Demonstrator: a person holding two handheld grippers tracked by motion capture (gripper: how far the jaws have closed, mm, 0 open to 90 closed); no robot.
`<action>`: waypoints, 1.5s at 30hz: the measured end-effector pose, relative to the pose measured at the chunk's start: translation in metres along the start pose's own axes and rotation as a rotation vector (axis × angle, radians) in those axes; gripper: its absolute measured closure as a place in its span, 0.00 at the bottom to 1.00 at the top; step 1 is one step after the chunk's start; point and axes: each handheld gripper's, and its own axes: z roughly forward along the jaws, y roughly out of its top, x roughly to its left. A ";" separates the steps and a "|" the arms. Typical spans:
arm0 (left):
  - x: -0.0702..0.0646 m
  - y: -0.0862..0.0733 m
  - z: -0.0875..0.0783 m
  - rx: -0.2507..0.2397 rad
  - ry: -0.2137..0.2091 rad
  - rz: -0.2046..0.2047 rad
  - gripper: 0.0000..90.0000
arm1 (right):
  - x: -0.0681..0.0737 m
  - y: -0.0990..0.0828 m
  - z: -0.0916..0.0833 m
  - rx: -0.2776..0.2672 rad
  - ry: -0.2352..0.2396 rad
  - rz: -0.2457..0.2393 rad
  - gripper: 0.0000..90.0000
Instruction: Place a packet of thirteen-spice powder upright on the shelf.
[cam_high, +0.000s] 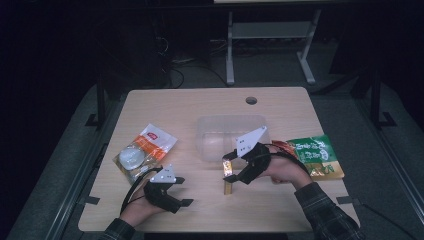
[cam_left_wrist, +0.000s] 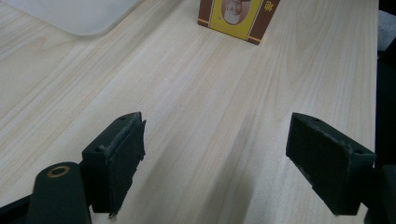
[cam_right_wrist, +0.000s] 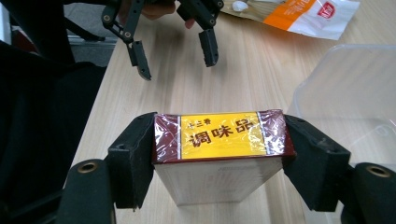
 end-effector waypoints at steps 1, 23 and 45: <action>0.000 0.000 0.000 0.001 -0.001 0.001 0.21 | 0.001 0.001 0.000 0.006 -0.007 0.009 0.34; 0.003 -0.001 -0.001 0.005 0.007 0.003 0.21 | -0.007 0.013 -0.028 -0.067 -0.033 0.046 0.35; 0.003 -0.002 0.002 0.010 -0.018 0.012 0.21 | -0.050 0.039 -0.056 -0.065 -0.087 0.013 0.35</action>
